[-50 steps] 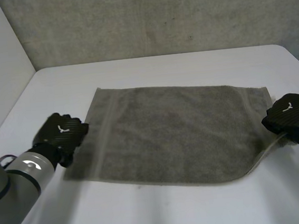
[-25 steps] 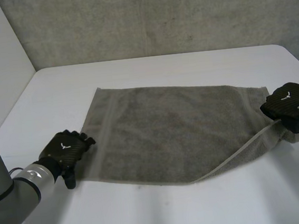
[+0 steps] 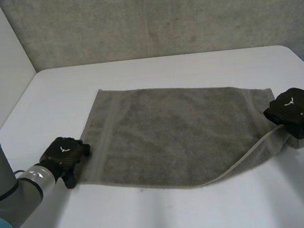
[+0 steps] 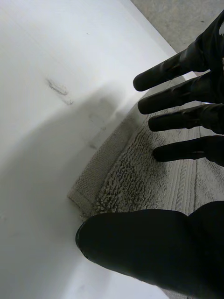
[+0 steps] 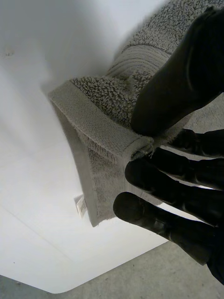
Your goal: Fold the towel.
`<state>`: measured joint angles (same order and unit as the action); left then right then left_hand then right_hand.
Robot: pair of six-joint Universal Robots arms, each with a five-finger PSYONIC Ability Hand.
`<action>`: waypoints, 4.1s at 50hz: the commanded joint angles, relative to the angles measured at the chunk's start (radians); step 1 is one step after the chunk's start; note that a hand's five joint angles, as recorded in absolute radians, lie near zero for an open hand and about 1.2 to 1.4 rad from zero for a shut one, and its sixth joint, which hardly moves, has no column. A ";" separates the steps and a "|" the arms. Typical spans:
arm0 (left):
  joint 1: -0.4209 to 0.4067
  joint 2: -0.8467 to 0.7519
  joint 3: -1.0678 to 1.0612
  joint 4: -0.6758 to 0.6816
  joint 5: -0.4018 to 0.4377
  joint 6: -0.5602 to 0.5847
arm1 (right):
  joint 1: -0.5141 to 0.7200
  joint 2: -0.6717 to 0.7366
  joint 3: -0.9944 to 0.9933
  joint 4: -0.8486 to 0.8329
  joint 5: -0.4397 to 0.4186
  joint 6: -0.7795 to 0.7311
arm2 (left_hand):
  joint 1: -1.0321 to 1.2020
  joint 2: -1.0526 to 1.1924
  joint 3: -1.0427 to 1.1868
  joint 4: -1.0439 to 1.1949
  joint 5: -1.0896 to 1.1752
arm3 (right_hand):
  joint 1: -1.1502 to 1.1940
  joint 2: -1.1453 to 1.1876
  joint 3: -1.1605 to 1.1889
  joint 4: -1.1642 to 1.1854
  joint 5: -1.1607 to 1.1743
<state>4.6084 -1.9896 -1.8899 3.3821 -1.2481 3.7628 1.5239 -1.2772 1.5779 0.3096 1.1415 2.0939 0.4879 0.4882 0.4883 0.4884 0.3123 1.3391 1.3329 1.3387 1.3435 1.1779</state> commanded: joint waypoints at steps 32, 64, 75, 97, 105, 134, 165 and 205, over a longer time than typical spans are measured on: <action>-0.017 -0.023 0.066 -0.012 0.055 -0.009 | -0.011 0.007 0.011 -0.006 0.000 0.000 | 0.398 0.398 0.398 0.397 0.399 | 0.057 0.063 0.058 0.053 0.044; 0.067 0.215 -0.037 -0.165 0.162 -0.006 | -0.074 -0.027 0.042 0.013 0.007 0.043 | 0.908 0.908 0.908 0.908 0.909 | 0.057 0.063 0.058 0.053 0.044; 0.107 0.612 -0.210 -0.315 0.171 -0.003 | -0.198 -0.209 0.128 0.203 -0.098 -0.064 | 0.908 0.908 0.908 0.908 0.909 | 0.057 0.063 0.058 0.053 0.044; -0.014 0.258 0.088 -0.253 0.153 -0.106 | -0.246 0.039 -0.215 0.358 -0.240 -0.057 | 0.908 0.908 0.908 0.908 0.909 | 0.057 0.063 0.058 0.053 0.044; -0.062 -0.015 0.377 -0.244 0.029 -0.161 | -0.083 0.294 -0.516 0.306 -0.104 0.080 | 0.908 0.908 0.908 0.908 0.909 | 0.057 0.063 0.058 0.053 0.044; -0.135 -0.574 1.094 -0.253 -0.185 -0.253 | 0.133 0.889 -1.251 0.117 0.153 0.247 | 0.908 0.908 0.908 0.908 0.909 | 0.057 0.063 0.058 0.053 0.044; -0.157 -0.601 1.161 -0.283 -0.206 -0.284 | 0.194 0.934 -1.305 -0.046 0.245 0.253 | -0.313 -0.314 -0.314 -0.314 -0.312 | -1.165 -1.158 -1.164 -1.169 -1.178; -0.171 0.051 0.167 0.125 -0.188 -0.380 | -0.048 0.380 -0.196 -0.299 -0.012 0.342 | -0.313 -0.313 -0.313 -0.313 -0.312 | -0.858 -0.852 -0.858 -0.863 -0.872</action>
<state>4.4468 -1.9313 -1.7090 3.4834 -1.4352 3.3826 1.4792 -0.9650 1.3499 0.0777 1.1401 2.4547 0.1727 0.1661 0.1679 0.1678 0.0308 0.3283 0.3164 0.3253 0.3215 0.1627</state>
